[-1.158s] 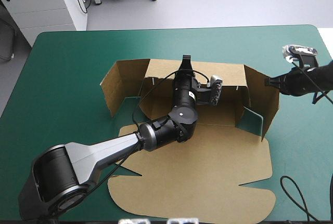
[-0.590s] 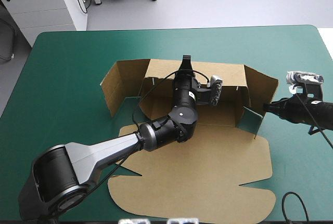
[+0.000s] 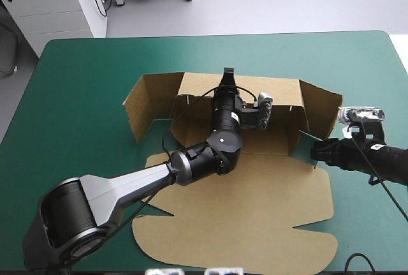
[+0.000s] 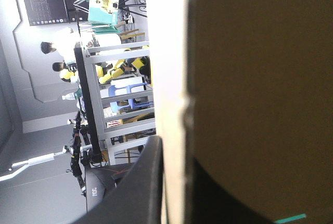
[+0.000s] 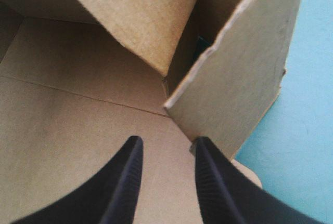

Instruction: Fold the box

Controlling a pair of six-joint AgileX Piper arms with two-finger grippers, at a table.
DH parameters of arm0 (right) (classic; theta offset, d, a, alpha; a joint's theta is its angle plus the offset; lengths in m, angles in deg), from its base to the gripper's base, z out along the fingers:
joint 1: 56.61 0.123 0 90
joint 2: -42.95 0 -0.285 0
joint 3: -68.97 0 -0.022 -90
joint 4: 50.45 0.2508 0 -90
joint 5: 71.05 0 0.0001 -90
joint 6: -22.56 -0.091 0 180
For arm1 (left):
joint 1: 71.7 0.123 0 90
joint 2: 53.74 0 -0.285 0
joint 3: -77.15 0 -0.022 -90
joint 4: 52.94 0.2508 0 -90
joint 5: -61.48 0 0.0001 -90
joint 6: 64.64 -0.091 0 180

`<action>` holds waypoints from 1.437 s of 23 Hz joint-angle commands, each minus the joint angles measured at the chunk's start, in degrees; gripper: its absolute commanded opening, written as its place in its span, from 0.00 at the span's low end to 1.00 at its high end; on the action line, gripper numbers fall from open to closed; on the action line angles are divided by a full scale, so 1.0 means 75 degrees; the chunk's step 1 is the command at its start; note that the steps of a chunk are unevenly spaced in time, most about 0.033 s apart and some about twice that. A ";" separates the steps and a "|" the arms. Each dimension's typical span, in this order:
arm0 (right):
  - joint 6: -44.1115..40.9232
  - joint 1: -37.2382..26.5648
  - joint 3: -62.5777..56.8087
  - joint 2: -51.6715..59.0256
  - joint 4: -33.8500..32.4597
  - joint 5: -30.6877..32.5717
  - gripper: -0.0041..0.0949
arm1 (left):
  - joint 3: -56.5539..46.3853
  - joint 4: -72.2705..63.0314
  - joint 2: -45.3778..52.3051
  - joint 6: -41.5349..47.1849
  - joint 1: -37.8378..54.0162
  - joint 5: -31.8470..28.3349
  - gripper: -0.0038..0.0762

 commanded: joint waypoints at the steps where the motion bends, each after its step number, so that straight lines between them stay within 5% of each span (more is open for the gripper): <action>1: 0.0022 0.0185 0.0175 0.0103 0.0211 -0.0231 0.47 | 0.0132 -0.0025 0.0371 0.0037 -0.0088 -0.0094 0.04; 8: 0.0021 0.0187 0.0175 0.0086 -0.0218 -0.2093 0.45 | 0.0132 -0.0025 0.0371 0.0037 -0.0088 -0.0077 0.04; 10: 0.0021 0.0187 0.0175 -0.0006 -0.0218 -0.2781 0.37 | 0.0132 -0.0025 0.0371 0.0037 -0.0088 -0.0123 0.04; 12: 0.0021 0.0187 0.0175 -0.0300 -0.0250 -0.2766 0.05 | 0.0132 -0.0025 0.0371 0.0037 -0.0088 -0.0152 0.04; 13: 0.0021 0.0187 0.0175 -0.0412 -0.0272 -0.2644 0.03 | 0.0132 -0.0025 0.0371 0.0037 -0.0088 -0.0139 0.04; 33: 0.0078 0.0187 0.0175 -0.0858 -0.0219 -0.2220 0.04 | 0.0132 0.0011 0.0371 0.0174 -0.0088 -0.0139 0.04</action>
